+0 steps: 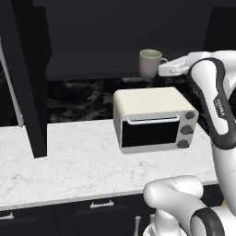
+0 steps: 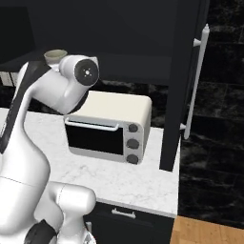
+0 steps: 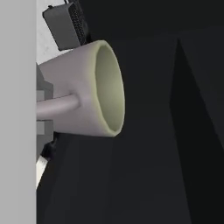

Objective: Gather all objects into one cabinet and sort the glasses and bowls to opposite sides.

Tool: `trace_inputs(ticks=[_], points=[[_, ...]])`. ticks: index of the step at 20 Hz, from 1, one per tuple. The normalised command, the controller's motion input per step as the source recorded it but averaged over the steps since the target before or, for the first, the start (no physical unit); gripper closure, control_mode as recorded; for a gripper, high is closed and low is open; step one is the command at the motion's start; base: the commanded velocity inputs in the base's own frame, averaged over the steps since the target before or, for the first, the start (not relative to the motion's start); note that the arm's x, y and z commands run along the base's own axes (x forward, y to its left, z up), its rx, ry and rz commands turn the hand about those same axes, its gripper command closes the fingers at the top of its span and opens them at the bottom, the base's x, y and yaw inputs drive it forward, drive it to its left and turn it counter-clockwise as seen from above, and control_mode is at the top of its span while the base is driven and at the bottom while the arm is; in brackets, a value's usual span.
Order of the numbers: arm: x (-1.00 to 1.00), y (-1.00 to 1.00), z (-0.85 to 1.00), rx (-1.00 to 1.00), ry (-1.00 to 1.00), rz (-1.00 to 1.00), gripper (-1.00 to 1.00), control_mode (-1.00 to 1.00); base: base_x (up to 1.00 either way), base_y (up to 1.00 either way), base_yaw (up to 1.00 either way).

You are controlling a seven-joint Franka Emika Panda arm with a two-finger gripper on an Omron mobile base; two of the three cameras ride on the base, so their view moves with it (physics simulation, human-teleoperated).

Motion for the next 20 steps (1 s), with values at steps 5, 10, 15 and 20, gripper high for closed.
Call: trace_inputs(ticks=[5, 10, 15, 20], points=[[-0.96, 0.00, -0.10, 0.00, 0.02, -0.05, 1.00, -1.00, 0.00, 0.00, 0.00], [-0.79, 0.07, -0.32, 0.00, 0.13, -0.03, 1.00, -1.00, 0.00, 0.00, 0.00], [-0.51, 0.16, -0.30, 0.00, 0.15, -0.01, 1.00, -1.00, 0.00, 0.00, 0.00], [0.00, 0.00, 0.00, 0.00, 0.00, 0.00, 1.00, 1.00, -0.23, 0.00, 0.00]])
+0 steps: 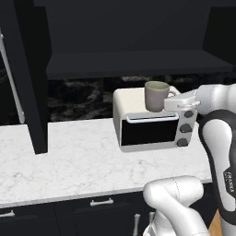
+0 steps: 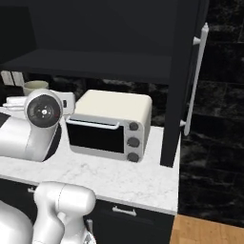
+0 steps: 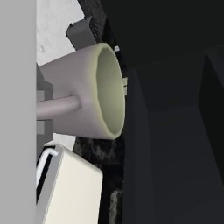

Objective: Gather all objects into one cabinet and sort the glasses and bowls to opposite sides.

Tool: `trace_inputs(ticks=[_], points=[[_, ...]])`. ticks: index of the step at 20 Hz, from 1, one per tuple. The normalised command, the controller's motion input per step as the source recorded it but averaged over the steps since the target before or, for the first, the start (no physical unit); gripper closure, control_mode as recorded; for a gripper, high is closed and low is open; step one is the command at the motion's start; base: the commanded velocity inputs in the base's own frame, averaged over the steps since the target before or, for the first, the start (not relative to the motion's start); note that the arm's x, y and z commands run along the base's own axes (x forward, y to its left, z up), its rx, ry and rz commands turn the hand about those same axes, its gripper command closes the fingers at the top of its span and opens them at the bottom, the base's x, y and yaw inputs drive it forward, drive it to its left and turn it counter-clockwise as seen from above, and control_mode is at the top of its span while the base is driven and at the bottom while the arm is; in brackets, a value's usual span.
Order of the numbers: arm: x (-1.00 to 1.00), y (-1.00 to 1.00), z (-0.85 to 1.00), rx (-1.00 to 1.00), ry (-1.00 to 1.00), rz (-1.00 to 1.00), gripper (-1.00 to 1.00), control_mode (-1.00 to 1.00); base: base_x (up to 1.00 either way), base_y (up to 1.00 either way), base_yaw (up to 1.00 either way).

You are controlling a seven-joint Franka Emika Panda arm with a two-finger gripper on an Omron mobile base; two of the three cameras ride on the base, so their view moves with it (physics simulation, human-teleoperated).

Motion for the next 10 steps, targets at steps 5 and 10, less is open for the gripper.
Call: trace_inputs(ticks=[5, 10], points=[[0.00, 0.00, 0.00, 0.00, 0.00, 0.00, 1.00, 1.00, -1.00, 0.06, 0.00], [0.00, 0.00, 0.00, 0.00, 0.00, 0.00, 1.00, 1.00, -1.00, 0.28, -0.01]])
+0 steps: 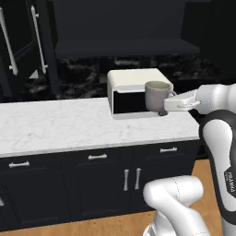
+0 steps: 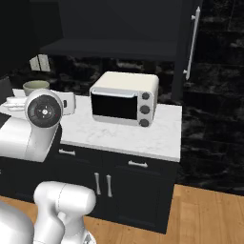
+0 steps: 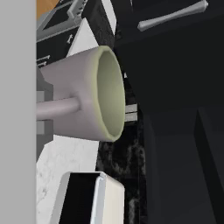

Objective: Gather all objects into one cabinet and sort the glasses and bowls to opposite sides.

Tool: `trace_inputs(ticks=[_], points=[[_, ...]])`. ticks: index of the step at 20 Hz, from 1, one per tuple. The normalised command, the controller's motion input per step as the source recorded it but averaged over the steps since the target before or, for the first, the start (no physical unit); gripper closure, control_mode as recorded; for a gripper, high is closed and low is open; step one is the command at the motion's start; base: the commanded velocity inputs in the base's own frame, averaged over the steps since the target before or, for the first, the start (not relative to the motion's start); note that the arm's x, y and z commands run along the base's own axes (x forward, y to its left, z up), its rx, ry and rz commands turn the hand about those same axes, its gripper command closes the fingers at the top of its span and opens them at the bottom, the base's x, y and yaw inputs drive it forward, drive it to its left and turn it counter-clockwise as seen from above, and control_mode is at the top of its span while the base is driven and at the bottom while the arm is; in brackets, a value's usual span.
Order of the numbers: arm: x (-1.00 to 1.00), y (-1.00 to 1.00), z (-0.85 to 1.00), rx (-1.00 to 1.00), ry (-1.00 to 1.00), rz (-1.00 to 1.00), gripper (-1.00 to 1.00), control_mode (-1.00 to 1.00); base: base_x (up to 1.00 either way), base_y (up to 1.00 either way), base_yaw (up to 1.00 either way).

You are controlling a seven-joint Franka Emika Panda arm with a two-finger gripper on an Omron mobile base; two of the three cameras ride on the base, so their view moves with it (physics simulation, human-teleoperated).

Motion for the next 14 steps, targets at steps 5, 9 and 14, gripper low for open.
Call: trace_inputs(ticks=[5, 9, 14], points=[[0.00, 0.00, 0.00, 0.00, 0.00, 0.00, 1.00, 1.00, -0.96, 0.68, 0.00], [0.00, 0.00, 0.00, 0.00, 0.00, 0.00, 1.00, 1.00, -0.52, 1.00, 0.00], [0.00, 0.00, 0.00, 0.00, 0.00, 0.00, 1.00, 1.00, -0.16, 1.00, 0.00]])
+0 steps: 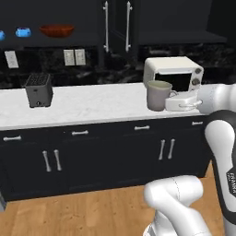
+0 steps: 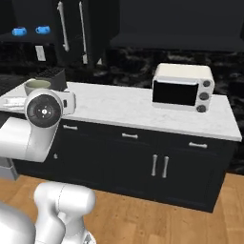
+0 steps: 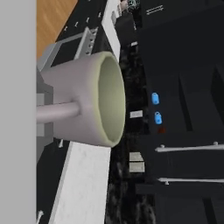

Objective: Gather all objects into one cabinet and sort the glasses and bowls to opposite sides.

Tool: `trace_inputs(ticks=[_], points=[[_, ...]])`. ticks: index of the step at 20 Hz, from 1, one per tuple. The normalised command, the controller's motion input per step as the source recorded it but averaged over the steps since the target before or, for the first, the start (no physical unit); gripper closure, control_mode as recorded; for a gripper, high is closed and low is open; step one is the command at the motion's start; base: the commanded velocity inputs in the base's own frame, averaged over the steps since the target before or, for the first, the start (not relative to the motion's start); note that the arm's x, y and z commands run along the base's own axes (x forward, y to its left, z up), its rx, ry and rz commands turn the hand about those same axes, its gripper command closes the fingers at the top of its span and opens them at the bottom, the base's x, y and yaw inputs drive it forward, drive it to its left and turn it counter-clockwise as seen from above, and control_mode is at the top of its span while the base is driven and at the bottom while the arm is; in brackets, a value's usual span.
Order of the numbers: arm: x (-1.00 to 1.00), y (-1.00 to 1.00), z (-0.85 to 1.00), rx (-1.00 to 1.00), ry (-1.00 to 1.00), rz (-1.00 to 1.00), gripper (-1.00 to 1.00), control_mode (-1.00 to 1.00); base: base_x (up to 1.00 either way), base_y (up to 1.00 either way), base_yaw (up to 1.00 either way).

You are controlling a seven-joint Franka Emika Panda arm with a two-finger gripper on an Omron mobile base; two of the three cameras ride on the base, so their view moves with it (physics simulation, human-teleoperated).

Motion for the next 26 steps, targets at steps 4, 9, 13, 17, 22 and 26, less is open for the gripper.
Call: trace_inputs(ticks=[4, 9, 13, 17, 22, 26], points=[[0.00, 0.00, 0.00, 0.00, 0.00, 0.00, 1.00, 1.00, 0.00, 1.00, -0.06], [0.00, 0.00, 0.00, 0.00, 0.00, 0.00, 1.00, 1.00, 0.06, 1.00, -0.11], [0.00, 0.00, 0.00, 0.00, 0.00, 0.00, 1.00, 1.00, 0.22, 0.97, -0.12], [0.00, 0.00, 0.00, 0.00, 0.00, 0.00, 1.00, 1.00, 0.74, 0.63, -0.14], [0.00, 0.00, 0.00, 0.00, 0.00, 0.00, 1.00, 1.00, 0.72, 0.11, -0.06], [0.00, 0.00, 0.00, 0.00, 0.00, 0.00, 1.00, 1.00, 0.48, 0.12, -0.01]])
